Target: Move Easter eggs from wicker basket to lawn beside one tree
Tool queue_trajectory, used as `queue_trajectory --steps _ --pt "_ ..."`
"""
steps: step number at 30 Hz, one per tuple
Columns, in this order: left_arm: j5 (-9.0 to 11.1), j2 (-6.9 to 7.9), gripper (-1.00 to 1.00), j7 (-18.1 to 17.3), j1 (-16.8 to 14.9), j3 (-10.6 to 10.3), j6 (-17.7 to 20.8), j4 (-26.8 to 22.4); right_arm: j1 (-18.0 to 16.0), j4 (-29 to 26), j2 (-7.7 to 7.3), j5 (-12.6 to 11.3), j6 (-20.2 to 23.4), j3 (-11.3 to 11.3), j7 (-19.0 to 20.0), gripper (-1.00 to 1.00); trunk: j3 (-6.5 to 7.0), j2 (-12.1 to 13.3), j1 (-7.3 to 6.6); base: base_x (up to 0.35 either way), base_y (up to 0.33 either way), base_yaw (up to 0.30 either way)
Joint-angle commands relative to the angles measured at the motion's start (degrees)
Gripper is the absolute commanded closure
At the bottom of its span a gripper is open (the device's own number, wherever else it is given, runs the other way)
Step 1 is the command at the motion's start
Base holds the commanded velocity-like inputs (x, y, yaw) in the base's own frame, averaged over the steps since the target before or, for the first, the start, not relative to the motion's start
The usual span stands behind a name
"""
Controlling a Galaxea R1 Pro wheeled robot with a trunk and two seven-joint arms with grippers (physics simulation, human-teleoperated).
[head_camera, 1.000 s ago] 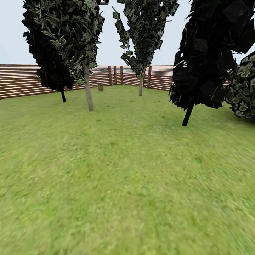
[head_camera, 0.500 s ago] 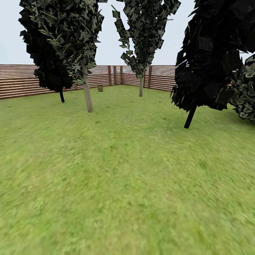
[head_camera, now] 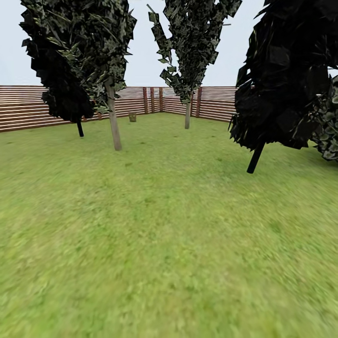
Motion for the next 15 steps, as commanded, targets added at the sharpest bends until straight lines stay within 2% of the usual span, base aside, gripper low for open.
queue_trajectory --steps 1,15 --pt "0.04 0.0 -1.0 -0.06 0.0 0.03 -0.03 -0.03 -0.03 0.01 -0.01 0.43 -0.15 0.14 -0.05 -1.0 -0.04 -0.02 0.03 0.325 0.0 0.0" --pt "0.03 0.0 -1.0 -0.06 0.0 0.03 0.01 -0.03 -0.03 0.02 -0.01 0.43 -0.15 0.15 -0.05 -1.0 -0.04 -0.02 0.03 0.325 0.0 0.0"
